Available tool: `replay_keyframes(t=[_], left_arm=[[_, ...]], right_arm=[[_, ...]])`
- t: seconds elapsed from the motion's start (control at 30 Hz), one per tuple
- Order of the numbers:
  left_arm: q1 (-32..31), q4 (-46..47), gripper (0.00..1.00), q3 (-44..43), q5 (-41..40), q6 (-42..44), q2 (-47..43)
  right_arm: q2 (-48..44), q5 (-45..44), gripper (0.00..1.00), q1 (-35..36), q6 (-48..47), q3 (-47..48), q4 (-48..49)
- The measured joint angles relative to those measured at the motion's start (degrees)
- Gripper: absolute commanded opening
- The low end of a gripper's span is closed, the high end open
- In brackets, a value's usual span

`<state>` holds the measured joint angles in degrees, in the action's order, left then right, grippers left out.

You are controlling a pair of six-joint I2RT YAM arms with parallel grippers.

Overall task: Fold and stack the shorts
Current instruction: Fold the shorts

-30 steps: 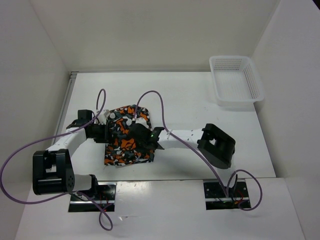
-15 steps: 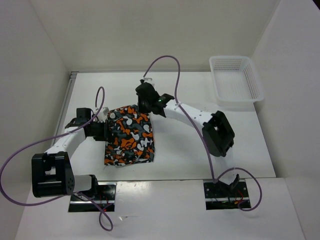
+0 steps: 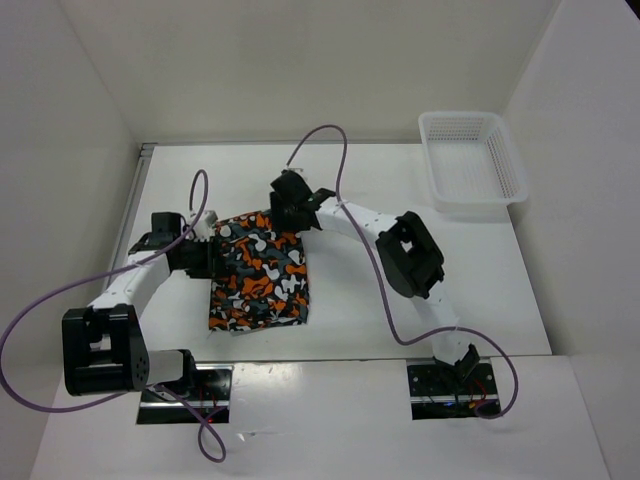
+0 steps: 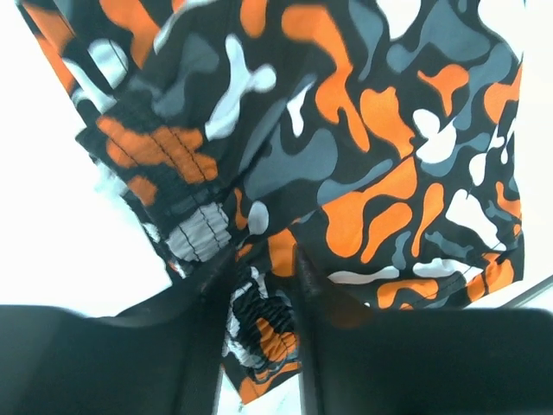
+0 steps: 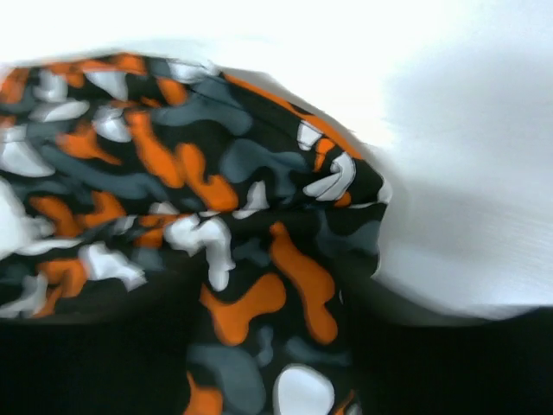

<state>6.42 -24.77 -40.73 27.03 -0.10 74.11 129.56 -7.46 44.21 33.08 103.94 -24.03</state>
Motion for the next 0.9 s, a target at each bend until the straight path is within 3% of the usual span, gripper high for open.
replay_keyframes(t=[0.1, 0.13, 0.17, 0.27, 0.43, 0.57, 0.7, 0.9], left_arm=[[0.0, -0.9, 0.63, -2.3, -0.2, -0.1, 0.0], [0.0, -1.1, 0.77, -3.2, -0.2, -0.2, 0.0], [0.0, -1.4, 0.83, -4.2, -0.3, 0.0, -0.1], [0.0, -2.8, 0.92, -7.5, -0.4, -0.1, -1.0], [0.0, -4.3, 1.00, -13.1, -0.7, -0.1, -6.4], [0.2, -4.0, 1.00, -15.2, -1.2, -0.1, -13.7], [0.7, -3.7, 1.00, -15.3, -1.9, -0.1, -19.3], [0.9, -3.6, 1.00, -10.7, -1.9, -0.1, -19.4]], right_arm=[[-4.5, -0.3, 1.00, -0.4, -0.5, -0.1, -1.0], [-6.7, -0.5, 1.00, -0.5, -0.6, -0.3, -1.2], [-10.0, -0.8, 1.00, -0.9, -0.7, -0.6, -1.0], [-21.6, -1.7, 1.00, -2.7, -0.3, -4.3, 0.2], [-43.0, -3.7, 1.00, -9.8, 0.3, -16.5, 4.0], [-54.7, -5.6, 1.00, -16.4, 1.0, -29.3, 4.6], [-60.4, -5.1, 1.00, -22.0, 1.6, -37.8, 1.8], [-66.0, -4.7, 1.00, -25.1, 1.8, -42.3, -2.9]])
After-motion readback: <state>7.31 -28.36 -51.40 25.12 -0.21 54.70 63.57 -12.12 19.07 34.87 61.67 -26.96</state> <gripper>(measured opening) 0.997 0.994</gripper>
